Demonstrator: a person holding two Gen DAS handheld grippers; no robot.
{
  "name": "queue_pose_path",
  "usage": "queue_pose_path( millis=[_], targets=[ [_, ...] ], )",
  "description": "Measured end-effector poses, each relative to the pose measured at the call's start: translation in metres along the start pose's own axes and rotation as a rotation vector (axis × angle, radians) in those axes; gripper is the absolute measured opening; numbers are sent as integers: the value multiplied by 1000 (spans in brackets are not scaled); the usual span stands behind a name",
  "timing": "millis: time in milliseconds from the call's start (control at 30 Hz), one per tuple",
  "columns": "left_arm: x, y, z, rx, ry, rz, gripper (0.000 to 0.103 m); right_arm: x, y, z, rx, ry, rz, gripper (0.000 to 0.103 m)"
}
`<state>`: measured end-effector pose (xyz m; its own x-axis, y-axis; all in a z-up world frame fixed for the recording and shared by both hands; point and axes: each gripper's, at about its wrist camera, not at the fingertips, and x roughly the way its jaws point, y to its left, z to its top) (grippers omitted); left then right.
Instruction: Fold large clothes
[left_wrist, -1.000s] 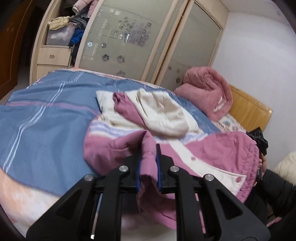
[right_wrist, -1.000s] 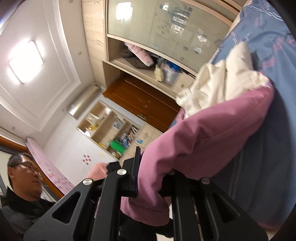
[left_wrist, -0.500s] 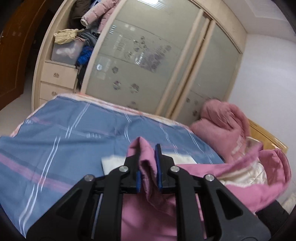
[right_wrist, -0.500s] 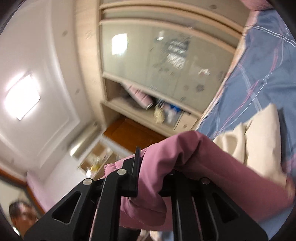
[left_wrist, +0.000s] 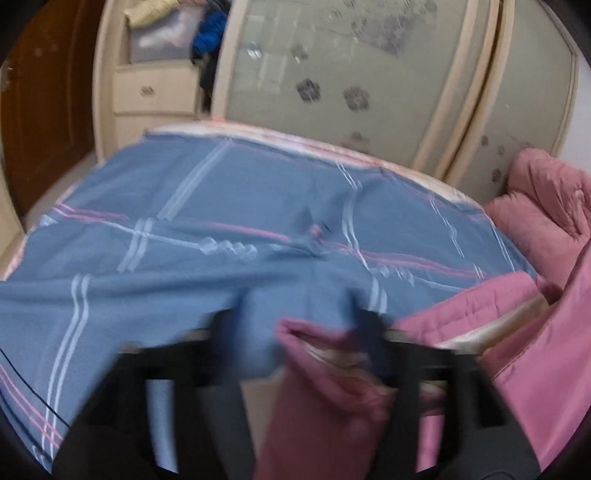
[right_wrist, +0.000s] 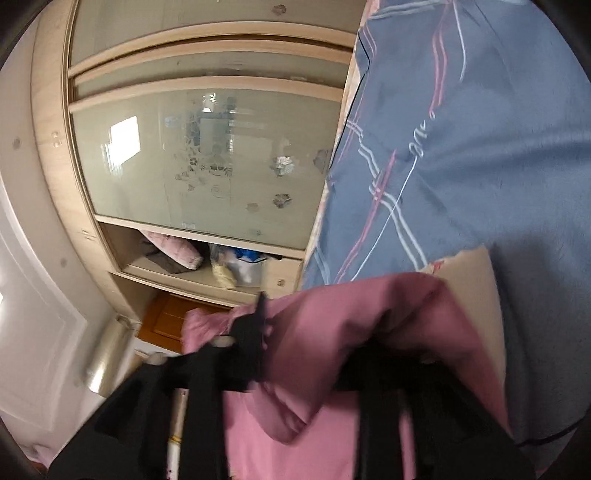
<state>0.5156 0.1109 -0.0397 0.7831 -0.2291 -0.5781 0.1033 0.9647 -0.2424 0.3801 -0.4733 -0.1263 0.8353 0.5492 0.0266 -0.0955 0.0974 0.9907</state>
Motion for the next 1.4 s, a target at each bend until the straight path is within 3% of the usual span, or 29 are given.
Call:
queue_pose_path(
  millis=[33, 133, 200, 233, 267, 300, 400, 500, 600, 767, 833, 933, 1000, 1067, 1167, 1200, 1300, 1367, 1400],
  targets=[
    [-12, 7, 3, -27, -77, 2, 93, -8, 7, 0, 1, -48, 21, 102],
    [-69, 31, 17, -180, -357, 17, 101, -38, 35, 5, 16, -212, 49, 102],
    [-98, 38, 28, -256, -410, 47, 101, -60, 74, 1, -76, -335, 31, 102],
    [-113, 30, 34, -236, -419, 50, 101, -64, 93, -2, -142, -359, 7, 102],
    [-124, 17, 36, -190, -426, 52, 101, -61, 121, -10, -252, -365, -68, 102],
    [-134, -1, 36, -118, -429, 62, 101, -50, 150, -23, -388, -351, -195, 102],
    [-152, -80, 21, 158, -382, 65, 101, 0, 200, -84, -729, -287, -506, 102],
    [-136, -150, -15, 361, -240, 32, 101, 55, 204, -138, -936, -201, -695, 102],
    [-83, -198, -54, 467, -132, 80, 101, 112, 176, -170, -1067, -168, -868, 102],
    [0, -218, -78, 557, -127, 262, 101, 169, 105, -157, -1081, -103, -1018, 102],
    [29, -209, -78, 542, -92, 264, 101, 187, 74, -139, -1057, -52, -1073, 102],
    [56, -194, -66, 488, -49, 226, 101, 200, 52, -124, -1079, -34, -1074, 102],
    [63, -182, -53, 480, -84, 277, 101, 204, 46, -116, -1085, -38, -1065, 102],
    [75, -159, -38, 456, -127, 386, 101, 198, 36, -95, -1000, -41, -1036, 102],
    [94, -110, -22, 336, -104, 475, 101, 192, 33, -70, -903, -55, -1003, 102],
    [99, -100, -20, 310, -93, 497, 101, 184, 30, -55, -860, -106, -1043, 102],
    [108, -56, -22, 234, -46, 469, 101, 158, 15, -14, -679, -183, -1134, 102],
    [100, -52, -21, 225, -70, 471, 101, 137, -12, 11, -505, -170, -1127, 100],
    [99, -53, -22, 227, -83, 473, 101, 130, -15, 11, -488, -190, -1103, 98]
  ],
)
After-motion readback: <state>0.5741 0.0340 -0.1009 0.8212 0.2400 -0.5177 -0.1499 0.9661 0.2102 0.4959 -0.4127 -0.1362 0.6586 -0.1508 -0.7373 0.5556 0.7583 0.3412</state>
